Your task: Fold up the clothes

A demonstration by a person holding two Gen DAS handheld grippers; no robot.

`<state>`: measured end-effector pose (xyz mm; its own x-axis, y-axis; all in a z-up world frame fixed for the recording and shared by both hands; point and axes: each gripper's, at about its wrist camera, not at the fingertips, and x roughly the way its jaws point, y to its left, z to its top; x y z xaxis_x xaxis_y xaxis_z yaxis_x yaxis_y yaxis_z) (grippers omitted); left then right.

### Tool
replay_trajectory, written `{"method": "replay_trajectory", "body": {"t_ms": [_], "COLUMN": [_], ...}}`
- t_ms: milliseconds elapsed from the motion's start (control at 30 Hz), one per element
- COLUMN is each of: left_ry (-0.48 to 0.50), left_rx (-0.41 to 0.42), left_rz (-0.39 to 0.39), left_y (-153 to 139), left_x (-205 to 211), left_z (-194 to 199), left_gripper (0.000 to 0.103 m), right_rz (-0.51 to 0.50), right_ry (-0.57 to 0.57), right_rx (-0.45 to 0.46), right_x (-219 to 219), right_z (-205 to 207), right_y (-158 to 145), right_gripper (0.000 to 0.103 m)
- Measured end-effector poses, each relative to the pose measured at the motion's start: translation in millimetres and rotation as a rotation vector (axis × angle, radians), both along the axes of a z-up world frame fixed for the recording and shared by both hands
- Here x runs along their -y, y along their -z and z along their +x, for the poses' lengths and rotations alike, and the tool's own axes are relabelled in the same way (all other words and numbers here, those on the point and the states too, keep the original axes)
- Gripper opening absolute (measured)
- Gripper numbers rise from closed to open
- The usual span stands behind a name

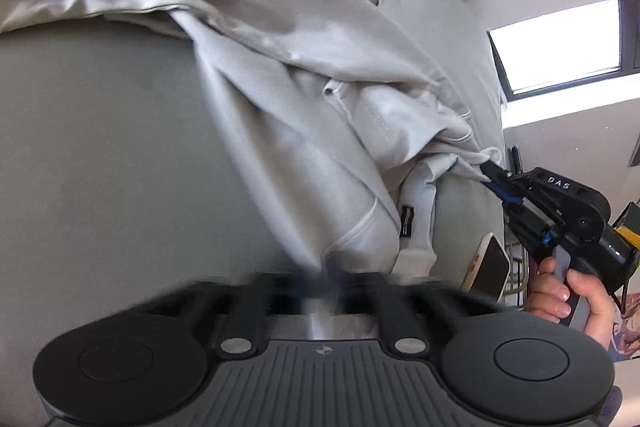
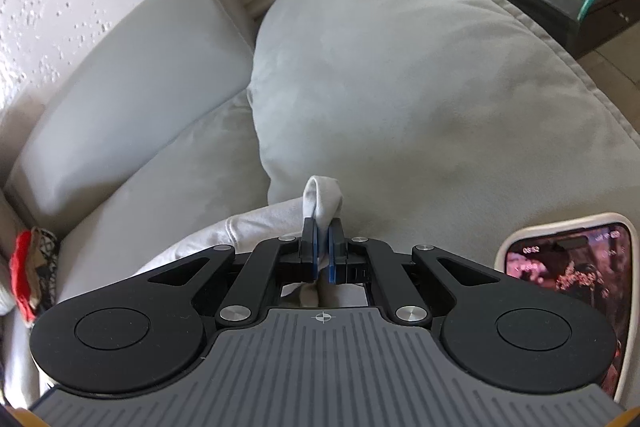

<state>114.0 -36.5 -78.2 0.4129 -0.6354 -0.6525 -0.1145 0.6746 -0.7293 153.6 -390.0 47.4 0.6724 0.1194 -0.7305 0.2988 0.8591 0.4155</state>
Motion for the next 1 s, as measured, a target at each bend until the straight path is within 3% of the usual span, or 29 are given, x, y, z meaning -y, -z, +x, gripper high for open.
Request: {"method": "replay_trajectory", "body": {"t_ms": [67,167,233,333,433,467,567,700,767,1000], "left_ry": [-0.024,-0.087,-0.171,-0.330,-0.439,-0.450,-0.473,-0.485,-0.487,-0.448], "left_rx": [0.044,0.212,0.362,0.606,0.705,0.701,0.610,0.418,0.373,0.369], "left_rz": [0.003,0.017,0.031,0.049,0.126,0.148,0.199,0.221,0.237,0.272], "left_y": [-15,-65,-110,-179,-216,-220,-198,-146,-129,-129], "left_x": [-12,-47,-83,-140,-179,-186,-192,-185,-180,-170], "left_z": [-9,-32,-52,-91,-130,-140,-158,-162,-163,-161], "left_gripper": [0.000,0.000,0.000,0.000,0.000,0.000,0.000,0.000,0.000,0.000], "right_rz": [0.038,0.108,0.164,0.244,0.269,0.277,0.240,0.214,0.216,0.221], "right_ry": [0.024,0.036,0.026,-0.022,-0.080,-0.110,-0.174,-0.130,-0.118,-0.109], "right_rx": [-0.001,0.001,0.017,0.111,0.101,0.070,-0.060,-0.116,-0.127,-0.130], "right_x": [3,6,6,-2,-22,-32,-70,-102,-106,-99], "right_z": [-4,-16,-27,-59,-84,-89,-95,-117,-127,-146], "right_y": [-5,-18,-30,-56,-54,-47,-9,25,33,40], "right_gripper": [0.004,0.004,0.004,0.004,0.004,0.005,0.027,0.029,0.035,0.046]}}
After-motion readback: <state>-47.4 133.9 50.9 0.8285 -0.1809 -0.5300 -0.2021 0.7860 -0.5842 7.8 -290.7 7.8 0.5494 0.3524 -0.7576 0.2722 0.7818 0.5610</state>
